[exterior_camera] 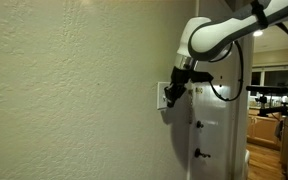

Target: Push the button of the switch down

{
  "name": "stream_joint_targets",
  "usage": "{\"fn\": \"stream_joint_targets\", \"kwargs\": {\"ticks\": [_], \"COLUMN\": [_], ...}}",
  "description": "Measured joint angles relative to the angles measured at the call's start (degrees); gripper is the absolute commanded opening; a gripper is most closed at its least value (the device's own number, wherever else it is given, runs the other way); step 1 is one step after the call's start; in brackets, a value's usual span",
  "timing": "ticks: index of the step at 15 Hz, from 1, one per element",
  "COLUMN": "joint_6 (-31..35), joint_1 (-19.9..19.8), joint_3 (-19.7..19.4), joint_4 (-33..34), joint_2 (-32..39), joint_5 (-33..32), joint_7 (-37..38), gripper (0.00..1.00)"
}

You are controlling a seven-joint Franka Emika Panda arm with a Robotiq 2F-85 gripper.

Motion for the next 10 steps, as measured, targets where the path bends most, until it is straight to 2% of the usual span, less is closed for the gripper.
{"fn": "stream_joint_targets", "kwargs": {"ticks": [3,8,9,10], "joint_6": [-3.3,-14.1,-15.7,-17.0], "joint_1": [0.6,2.2,2.5,2.7], "joint_3": [0.8,1.9,2.1,2.3], "joint_4": [-4.6,-12.1,-13.4,-14.4], "joint_2": [-4.0,-9.7,-10.5,-11.2], "joint_5": [2.4,6.1,6.2,6.2], "joint_7": [-4.1,-10.2,-10.7,-11.0], "gripper": [0.64,0.96,0.77,0.84]}}
